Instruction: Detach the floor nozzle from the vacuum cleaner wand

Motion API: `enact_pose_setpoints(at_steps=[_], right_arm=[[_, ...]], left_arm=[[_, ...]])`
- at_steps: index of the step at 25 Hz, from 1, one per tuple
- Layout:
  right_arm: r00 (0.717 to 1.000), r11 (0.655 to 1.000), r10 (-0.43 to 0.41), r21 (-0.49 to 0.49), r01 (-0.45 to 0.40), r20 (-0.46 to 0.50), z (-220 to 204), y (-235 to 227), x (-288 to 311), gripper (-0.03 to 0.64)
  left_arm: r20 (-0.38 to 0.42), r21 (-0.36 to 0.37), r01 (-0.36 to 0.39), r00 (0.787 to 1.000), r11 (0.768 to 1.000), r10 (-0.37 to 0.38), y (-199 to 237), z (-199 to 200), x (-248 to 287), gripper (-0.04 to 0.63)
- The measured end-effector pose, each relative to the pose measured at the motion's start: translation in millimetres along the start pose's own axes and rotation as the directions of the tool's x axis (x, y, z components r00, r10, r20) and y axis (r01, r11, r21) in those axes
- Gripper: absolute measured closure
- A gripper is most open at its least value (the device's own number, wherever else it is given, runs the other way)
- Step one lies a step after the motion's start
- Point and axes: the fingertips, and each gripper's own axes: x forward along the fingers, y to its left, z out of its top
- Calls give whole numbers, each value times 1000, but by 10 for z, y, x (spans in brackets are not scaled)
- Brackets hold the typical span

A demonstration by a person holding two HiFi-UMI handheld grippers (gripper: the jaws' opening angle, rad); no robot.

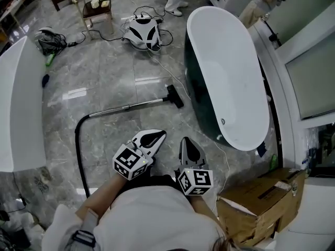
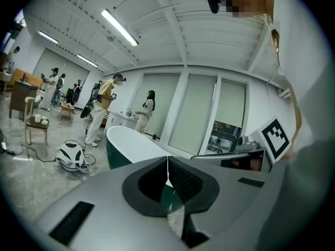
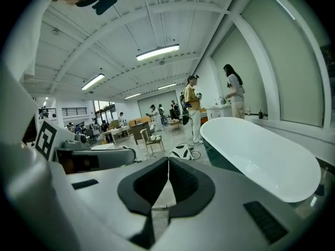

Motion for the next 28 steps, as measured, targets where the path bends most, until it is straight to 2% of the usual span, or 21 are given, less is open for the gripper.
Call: enact_pose_setpoints(at_steps=[4, 9, 18, 21, 24, 28], right_arm=[[1000, 1000, -22, 11, 22, 20, 74, 66, 273, 600], [999, 999, -35, 7, 35, 0, -22, 185, 472, 600], [995, 995, -80, 52, 83, -51, -38, -74, 660, 600], [997, 997, -53, 58, 56, -64, 25, -112, 861, 600], [999, 999, 7, 42, -5, -42, 177, -137, 1028, 600], [996, 997, 81, 12, -81, -22, 364, -317, 1191, 600]], left_arm=[[-8, 9, 9, 1000, 1000, -9, 348, 83, 33, 584], [-27, 20, 18, 999, 1000, -18, 683, 61, -50, 584], [-86, -24, 51, 995, 998, -53, 742, -86, 9, 584], [-88, -41, 38, 995, 998, -41, 833, -42, 98, 584], [-82, -63, 4, 997, 998, -9, 985, -2, 206, 584], [-58, -56, -26, 998, 998, 22, 1100, 170, 472, 584]])
